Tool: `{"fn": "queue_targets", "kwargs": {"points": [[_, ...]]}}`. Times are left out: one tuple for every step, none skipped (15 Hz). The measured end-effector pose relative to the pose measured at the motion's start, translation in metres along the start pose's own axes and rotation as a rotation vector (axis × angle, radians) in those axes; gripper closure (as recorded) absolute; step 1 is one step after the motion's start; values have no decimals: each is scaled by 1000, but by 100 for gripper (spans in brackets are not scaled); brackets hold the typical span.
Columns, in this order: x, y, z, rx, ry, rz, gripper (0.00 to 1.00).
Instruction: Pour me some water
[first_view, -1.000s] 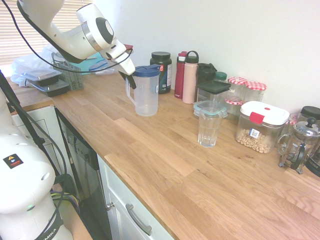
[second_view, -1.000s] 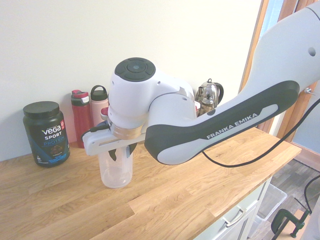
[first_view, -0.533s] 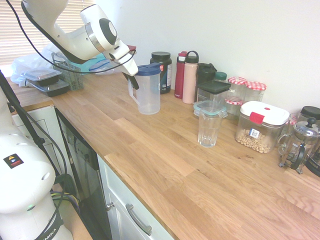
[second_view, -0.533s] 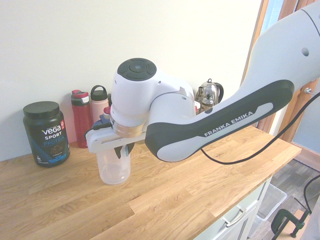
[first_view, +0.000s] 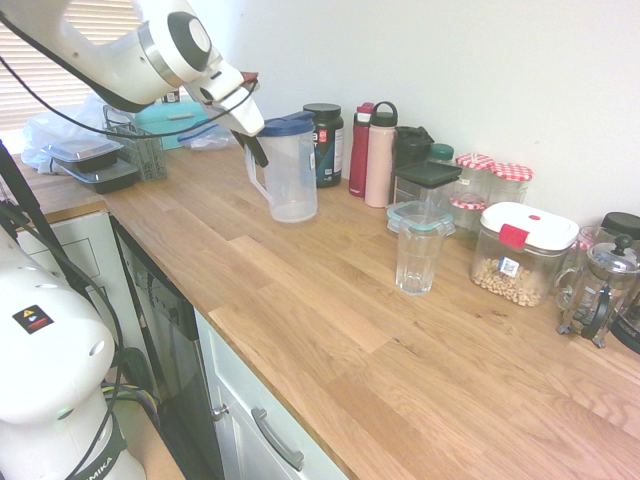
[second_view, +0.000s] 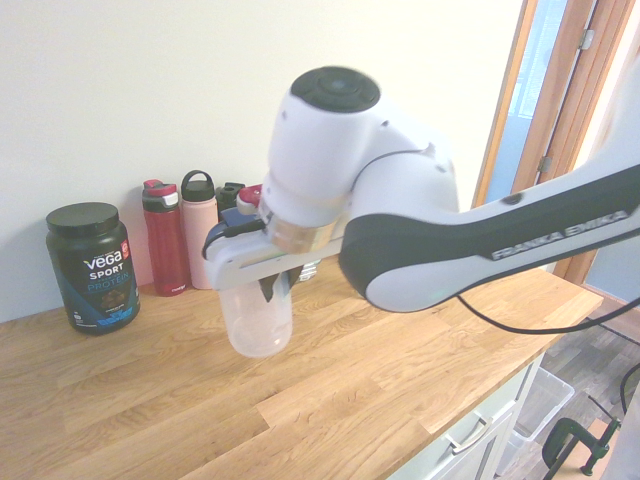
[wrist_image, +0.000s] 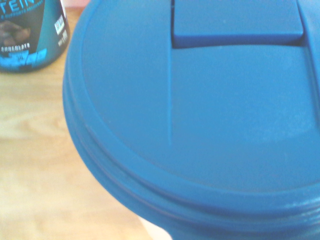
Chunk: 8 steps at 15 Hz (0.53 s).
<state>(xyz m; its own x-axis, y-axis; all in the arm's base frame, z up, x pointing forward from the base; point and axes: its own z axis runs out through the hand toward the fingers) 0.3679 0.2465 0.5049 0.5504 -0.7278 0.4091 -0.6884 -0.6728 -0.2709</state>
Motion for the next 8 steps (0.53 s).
{"fn": "queue_targets", "kwargs": {"points": [[6, 17, -13, -14, -25, -46, 100], [17, 36, -25, -28, -44, -83, 100], [32, 56, -33, -37, -61, -111, 100], [48, 76, -39, -42, -78, -132, 100], [65, 98, -41, -43, -101, -151, 100], [79, 120, -43, -38, -126, -178, 100], [90, 141, -44, -27, -152, -213, 100], [99, 160, -43, -10, -176, -244, 100]]}}
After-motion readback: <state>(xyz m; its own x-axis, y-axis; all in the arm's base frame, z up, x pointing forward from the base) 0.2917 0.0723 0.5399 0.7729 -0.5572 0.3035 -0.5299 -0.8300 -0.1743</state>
